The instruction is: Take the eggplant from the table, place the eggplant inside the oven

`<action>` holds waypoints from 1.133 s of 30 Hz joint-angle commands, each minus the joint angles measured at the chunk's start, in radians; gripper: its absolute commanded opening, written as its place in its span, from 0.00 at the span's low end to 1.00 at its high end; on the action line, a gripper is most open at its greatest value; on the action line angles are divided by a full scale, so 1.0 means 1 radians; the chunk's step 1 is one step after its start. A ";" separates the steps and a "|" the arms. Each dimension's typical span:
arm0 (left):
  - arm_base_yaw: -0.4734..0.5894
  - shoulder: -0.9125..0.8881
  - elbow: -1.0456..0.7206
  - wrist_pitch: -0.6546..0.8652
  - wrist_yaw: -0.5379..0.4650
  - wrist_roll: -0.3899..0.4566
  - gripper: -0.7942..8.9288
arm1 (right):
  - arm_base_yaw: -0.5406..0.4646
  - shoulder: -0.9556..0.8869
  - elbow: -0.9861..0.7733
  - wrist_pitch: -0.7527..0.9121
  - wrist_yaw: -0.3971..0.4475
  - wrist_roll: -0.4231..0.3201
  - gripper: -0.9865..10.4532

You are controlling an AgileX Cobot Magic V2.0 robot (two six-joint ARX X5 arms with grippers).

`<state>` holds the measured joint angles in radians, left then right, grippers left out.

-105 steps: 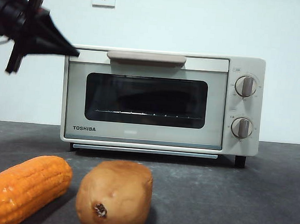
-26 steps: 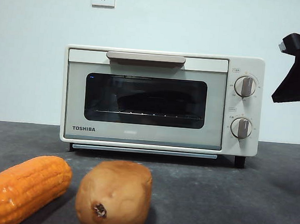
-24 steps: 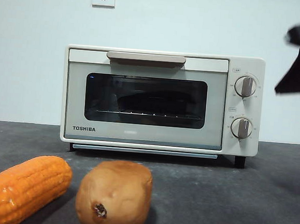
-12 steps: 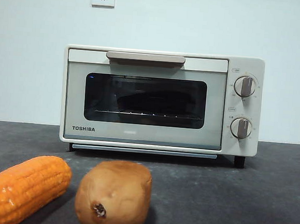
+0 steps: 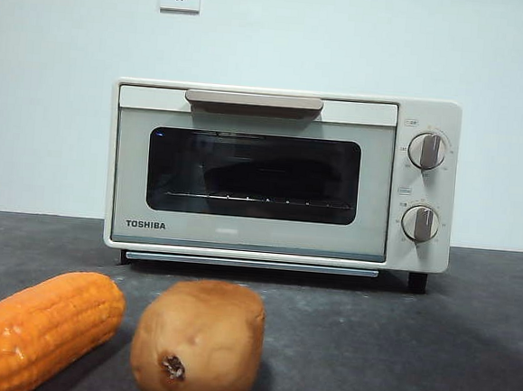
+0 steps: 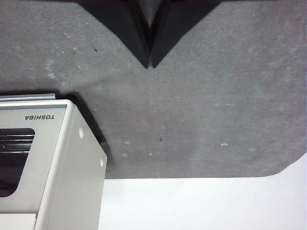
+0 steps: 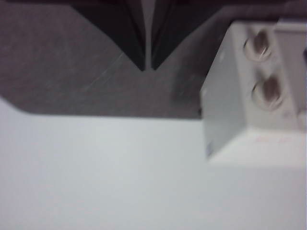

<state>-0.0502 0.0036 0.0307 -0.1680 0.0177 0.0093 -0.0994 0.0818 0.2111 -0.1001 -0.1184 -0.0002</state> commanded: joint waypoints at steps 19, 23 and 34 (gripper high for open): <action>0.000 0.000 -0.027 0.011 0.000 0.005 0.09 | 0.016 -0.079 -0.201 -0.065 -0.069 0.079 0.09; 0.000 0.000 -0.027 0.011 0.000 0.005 0.09 | 0.063 -0.078 -0.201 -0.062 -0.080 0.083 0.09; 0.000 0.000 -0.027 0.011 0.000 0.005 0.09 | 0.080 -0.078 -0.201 -0.058 -0.064 0.082 0.09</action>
<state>-0.0502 0.0036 0.0307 -0.1680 0.0177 0.0093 -0.0196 0.0063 0.0154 -0.1570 -0.1833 0.0689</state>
